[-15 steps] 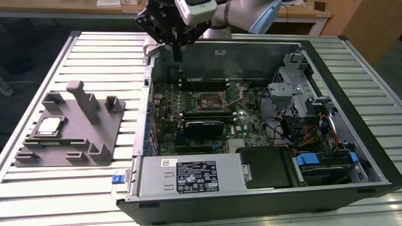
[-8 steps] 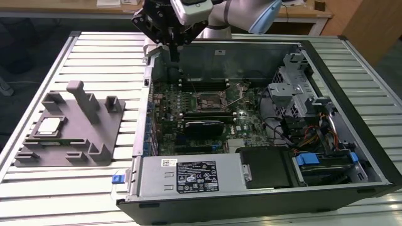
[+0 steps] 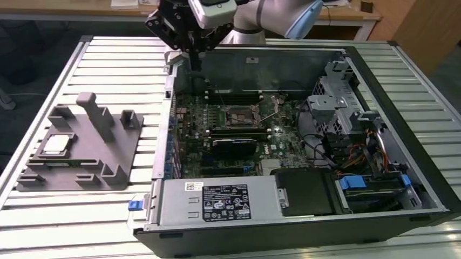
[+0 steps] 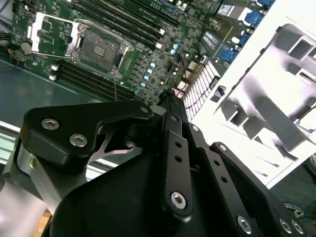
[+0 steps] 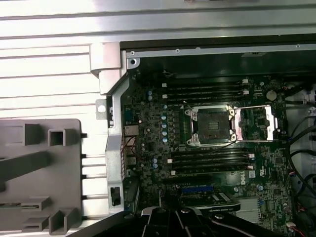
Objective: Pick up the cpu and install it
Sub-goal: 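Reach for the cpu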
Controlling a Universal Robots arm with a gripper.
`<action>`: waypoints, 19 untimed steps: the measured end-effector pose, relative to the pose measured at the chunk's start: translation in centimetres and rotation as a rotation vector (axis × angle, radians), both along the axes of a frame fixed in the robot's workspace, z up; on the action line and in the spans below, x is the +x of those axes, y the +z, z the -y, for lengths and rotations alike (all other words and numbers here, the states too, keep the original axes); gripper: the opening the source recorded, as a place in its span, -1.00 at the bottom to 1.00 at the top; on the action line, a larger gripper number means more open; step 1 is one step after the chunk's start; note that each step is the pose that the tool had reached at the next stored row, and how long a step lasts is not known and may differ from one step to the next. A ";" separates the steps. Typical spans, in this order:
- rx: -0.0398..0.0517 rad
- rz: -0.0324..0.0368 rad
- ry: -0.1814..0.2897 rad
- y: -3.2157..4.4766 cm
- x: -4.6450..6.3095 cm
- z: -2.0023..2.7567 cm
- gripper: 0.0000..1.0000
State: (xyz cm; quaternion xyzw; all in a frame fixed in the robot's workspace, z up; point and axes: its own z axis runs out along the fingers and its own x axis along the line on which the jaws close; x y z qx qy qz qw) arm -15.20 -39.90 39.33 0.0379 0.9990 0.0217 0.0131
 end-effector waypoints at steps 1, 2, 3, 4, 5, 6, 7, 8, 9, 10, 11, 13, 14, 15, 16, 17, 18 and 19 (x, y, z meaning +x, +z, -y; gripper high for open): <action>0.0000 0.0000 0.000 0.00 -0.1 0.00 -0.79; 0.0000 0.0000 0.000 0.00 -0.2 0.00 -0.79; 0.0000 0.0000 0.000 0.00 -0.4 0.00 -0.79; 0.0000 0.0001 0.000 0.00 -0.5 0.00 -0.79; 0.0000 0.0001 0.000 0.00 -0.6 0.00 -0.79; 0.0001 0.0001 0.000 0.00 -0.7 0.00 -0.79; 0.0001 0.0001 0.000 0.00 -0.8 0.00 -0.79; 0.0000 0.0001 0.000 0.00 -0.9 0.00 -0.79; 0.0000 0.0002 0.000 0.00 -1.0 0.00 -0.79; 0.0000 0.0002 0.000 0.00 -1.2 0.00 -0.79; 0.0000 0.0003 0.000 0.00 -1.3 0.00 -0.79; 0.0000 0.0004 0.000 0.00 -1.6 0.00 -0.79; 0.0000 0.0004 0.000 0.00 -1.8 0.00 -0.79; 0.0000 0.0006 0.000 0.00 -1.9 0.00 -0.79; 0.0000 0.0007 0.000 0.00 -2.1 0.00 -0.79; 0.0000 0.0007 0.000 0.00 -2.2 0.00 -0.79; -0.0001 0.0008 0.000 0.00 -2.4 0.00 -0.79; 0.0000 0.0009 0.000 0.00 -2.6 0.00 -0.79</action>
